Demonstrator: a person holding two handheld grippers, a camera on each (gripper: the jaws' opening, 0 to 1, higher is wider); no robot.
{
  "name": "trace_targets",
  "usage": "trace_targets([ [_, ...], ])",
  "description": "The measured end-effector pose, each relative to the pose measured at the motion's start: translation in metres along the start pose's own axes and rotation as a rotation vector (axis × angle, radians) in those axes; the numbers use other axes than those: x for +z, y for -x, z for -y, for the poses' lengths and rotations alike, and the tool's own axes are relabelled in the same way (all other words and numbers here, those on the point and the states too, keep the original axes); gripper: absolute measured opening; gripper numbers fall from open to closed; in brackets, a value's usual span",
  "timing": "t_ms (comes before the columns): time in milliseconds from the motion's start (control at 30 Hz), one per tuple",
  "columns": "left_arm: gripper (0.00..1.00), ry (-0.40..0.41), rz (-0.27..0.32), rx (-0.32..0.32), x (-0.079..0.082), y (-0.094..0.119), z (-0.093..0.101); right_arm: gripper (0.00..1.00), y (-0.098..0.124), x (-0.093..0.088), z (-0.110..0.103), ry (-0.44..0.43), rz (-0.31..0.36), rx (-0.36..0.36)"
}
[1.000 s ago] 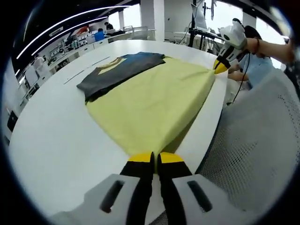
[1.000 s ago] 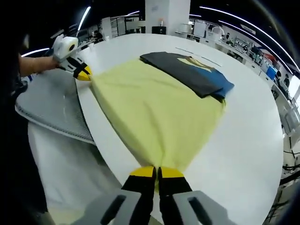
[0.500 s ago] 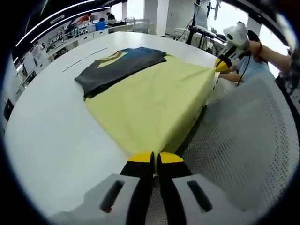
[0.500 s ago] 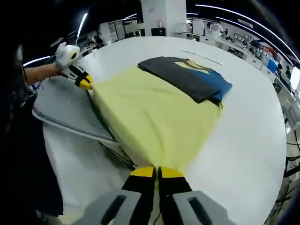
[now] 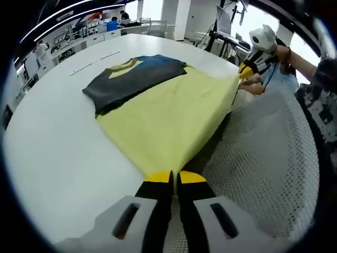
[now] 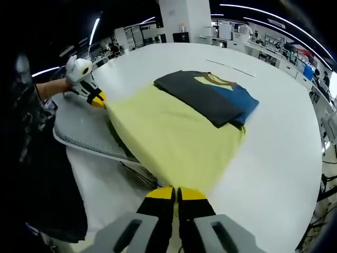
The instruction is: Fold the garment on the visible template until the final outline fits inside the template.
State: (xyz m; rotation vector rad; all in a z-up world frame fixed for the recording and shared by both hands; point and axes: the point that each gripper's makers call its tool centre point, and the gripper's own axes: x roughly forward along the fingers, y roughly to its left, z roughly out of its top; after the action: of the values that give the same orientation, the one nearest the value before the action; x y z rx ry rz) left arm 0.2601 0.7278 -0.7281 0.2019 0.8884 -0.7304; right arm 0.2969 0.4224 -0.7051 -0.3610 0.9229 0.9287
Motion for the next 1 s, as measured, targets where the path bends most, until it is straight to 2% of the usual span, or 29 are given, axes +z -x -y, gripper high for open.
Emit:
trace_targets([
  [100,0.00,-0.003,0.031,0.024,0.012,0.006,-0.007,0.00,0.003,0.011,0.005,0.047,0.010,-0.013],
  [200,0.00,0.003,0.055,0.039,0.022,0.011,-0.010,0.00,0.004,0.019,0.009,0.059,0.016,-0.022],
  [467,0.00,-0.018,0.075,0.065,0.042,0.018,-0.018,0.00,0.007,0.042,0.027,0.071,0.055,-0.061],
  [633,0.00,-0.033,0.124,0.117,0.065,0.026,-0.030,0.00,0.010,0.060,0.039,0.093,0.083,-0.088],
  [733,0.00,-0.038,0.137,0.119,0.075,0.027,-0.035,0.00,0.011,0.070,0.049,0.099,0.098,-0.110],
  [867,0.00,-0.053,0.171,0.168,0.091,0.030,-0.049,0.00,0.012,0.083,0.056,0.102,0.124,-0.125],
  [1000,0.00,-0.062,0.196,0.206,0.107,0.030,-0.061,0.00,0.012,0.097,0.065,0.078,0.156,-0.155],
])
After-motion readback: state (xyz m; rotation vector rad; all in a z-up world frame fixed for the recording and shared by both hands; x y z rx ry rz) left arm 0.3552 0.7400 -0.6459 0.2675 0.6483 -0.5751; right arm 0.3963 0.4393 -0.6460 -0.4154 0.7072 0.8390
